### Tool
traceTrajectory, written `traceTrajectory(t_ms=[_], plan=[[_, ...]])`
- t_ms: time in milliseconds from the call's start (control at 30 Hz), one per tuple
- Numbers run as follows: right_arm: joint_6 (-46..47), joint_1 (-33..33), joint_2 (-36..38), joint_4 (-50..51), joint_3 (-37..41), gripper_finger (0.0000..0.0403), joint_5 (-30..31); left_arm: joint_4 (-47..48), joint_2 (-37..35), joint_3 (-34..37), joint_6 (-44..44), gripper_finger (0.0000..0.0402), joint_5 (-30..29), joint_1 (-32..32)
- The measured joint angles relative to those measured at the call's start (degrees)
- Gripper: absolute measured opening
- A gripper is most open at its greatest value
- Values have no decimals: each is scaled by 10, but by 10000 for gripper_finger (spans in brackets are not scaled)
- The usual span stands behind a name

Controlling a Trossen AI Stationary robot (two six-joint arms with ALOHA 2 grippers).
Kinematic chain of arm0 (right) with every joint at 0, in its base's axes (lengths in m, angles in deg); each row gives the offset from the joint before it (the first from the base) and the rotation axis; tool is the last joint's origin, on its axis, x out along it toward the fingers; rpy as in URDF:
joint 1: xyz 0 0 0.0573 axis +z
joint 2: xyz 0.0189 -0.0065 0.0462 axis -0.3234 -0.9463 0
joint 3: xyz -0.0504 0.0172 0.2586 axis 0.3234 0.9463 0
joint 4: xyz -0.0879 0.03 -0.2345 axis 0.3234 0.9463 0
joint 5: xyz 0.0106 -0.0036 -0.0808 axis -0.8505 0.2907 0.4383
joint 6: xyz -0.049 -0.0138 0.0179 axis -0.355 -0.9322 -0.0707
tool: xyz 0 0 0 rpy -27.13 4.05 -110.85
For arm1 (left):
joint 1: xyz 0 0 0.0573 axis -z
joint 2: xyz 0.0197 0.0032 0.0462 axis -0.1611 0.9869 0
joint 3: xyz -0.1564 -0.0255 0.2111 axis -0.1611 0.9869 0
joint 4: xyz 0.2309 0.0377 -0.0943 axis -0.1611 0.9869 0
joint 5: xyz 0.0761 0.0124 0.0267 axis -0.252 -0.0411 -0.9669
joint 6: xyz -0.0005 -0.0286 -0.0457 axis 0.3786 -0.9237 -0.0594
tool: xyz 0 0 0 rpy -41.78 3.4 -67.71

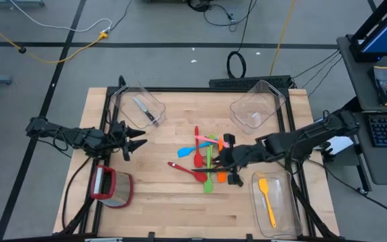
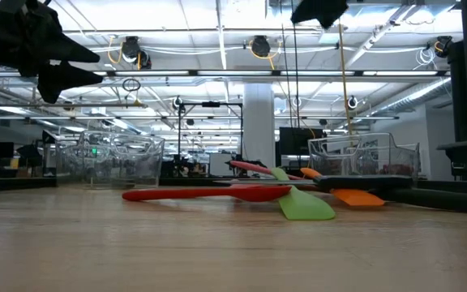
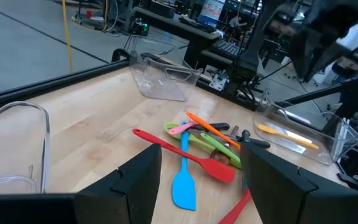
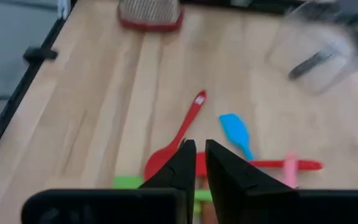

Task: Pick & Place Kitchen Items
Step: Put the black kitchen knife into the top left transparent bin

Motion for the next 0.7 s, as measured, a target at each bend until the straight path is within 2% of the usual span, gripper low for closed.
traceTrajectory(t_ms=[333, 500, 700], plan=[[22, 0, -90, 64, 0, 70, -51, 0, 0, 0, 3, 223, 0, 0], [25, 0, -108, 84, 0, 90, -88, 1, 0, 0, 5, 223, 0, 0], [73, 0, -108, 126, 0, 132, -121, 1, 0, 0, 4, 223, 0, 0]])
